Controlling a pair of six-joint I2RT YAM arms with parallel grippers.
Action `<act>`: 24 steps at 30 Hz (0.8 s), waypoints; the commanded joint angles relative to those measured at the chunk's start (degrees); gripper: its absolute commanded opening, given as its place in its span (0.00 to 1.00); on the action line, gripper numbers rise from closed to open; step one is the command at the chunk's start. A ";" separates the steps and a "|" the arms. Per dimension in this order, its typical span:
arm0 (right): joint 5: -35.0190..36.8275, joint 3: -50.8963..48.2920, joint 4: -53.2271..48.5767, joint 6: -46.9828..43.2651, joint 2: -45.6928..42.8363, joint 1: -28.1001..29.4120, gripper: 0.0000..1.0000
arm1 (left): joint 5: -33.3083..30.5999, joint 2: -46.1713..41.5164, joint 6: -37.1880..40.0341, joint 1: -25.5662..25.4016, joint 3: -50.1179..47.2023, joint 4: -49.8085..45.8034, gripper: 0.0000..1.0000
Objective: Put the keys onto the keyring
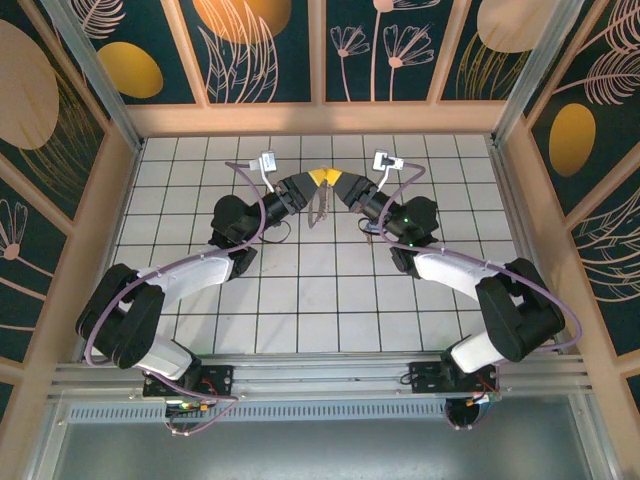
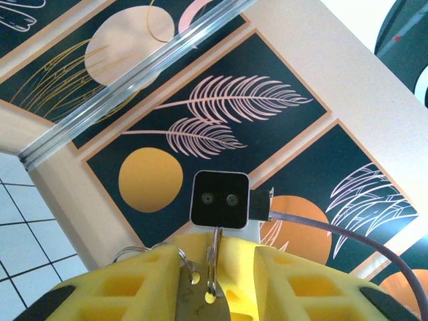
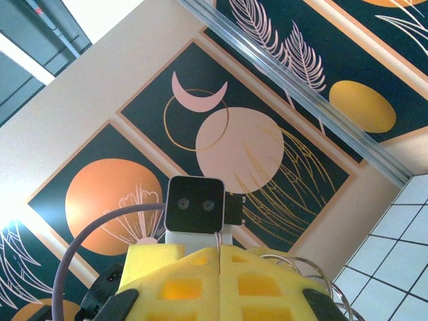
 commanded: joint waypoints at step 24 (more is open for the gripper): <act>0.69 1.36 2.02 -1.92 -0.31 0.23 0.00 | -1.64 -0.79 0.67 -0.53 -0.43 2.94 0.14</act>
